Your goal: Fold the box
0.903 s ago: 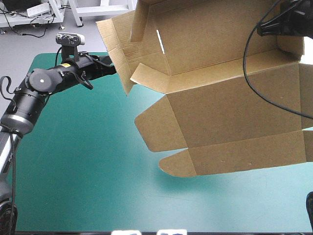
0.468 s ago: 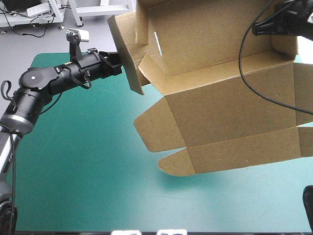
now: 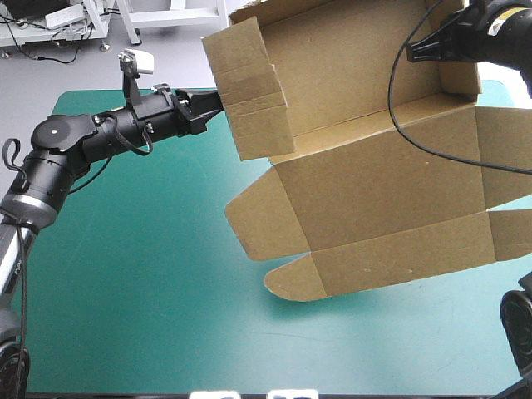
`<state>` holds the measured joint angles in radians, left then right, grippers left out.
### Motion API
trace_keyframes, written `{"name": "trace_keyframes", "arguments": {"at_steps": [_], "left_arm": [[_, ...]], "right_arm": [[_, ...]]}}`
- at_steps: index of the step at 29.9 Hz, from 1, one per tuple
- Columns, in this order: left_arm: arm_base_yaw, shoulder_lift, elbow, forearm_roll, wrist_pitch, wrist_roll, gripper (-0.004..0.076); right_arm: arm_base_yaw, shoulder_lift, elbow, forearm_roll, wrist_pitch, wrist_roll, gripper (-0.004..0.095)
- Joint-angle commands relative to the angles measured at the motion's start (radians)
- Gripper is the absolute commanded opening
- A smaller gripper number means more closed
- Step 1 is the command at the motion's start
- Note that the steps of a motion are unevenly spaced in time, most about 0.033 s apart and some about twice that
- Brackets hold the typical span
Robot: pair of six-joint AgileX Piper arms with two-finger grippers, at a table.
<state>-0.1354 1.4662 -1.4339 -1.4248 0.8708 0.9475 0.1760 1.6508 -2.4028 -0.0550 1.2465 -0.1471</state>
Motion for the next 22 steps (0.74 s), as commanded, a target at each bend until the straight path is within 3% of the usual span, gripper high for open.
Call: {"name": "trace_keyframes", "arguments": {"at_steps": [1, 6, 15, 22], "left_arm": [[0.003, -0.037, -0.028, -0.076, 0.054, 0.027, -0.0004], [0.003, -0.037, -0.059, -0.029, 0.087, 0.047, 0.0064], [0.003, -0.031, -0.092, -0.022, 0.077, 0.045, 0.0361], [0.003, -0.021, -0.092, -0.004, 0.006, 0.044, 0.0377]], "right_arm": [[-0.003, -0.016, -0.021, 0.01, -0.019, 0.009, -0.002], [-0.003, 0.007, -0.021, 0.043, -0.019, 0.002, -0.002], [-0.003, 0.025, -0.021, 0.055, -0.019, 0.002, -0.002], [-0.003, 0.025, -0.021, 0.089, -0.017, 0.002, -0.002]]}}
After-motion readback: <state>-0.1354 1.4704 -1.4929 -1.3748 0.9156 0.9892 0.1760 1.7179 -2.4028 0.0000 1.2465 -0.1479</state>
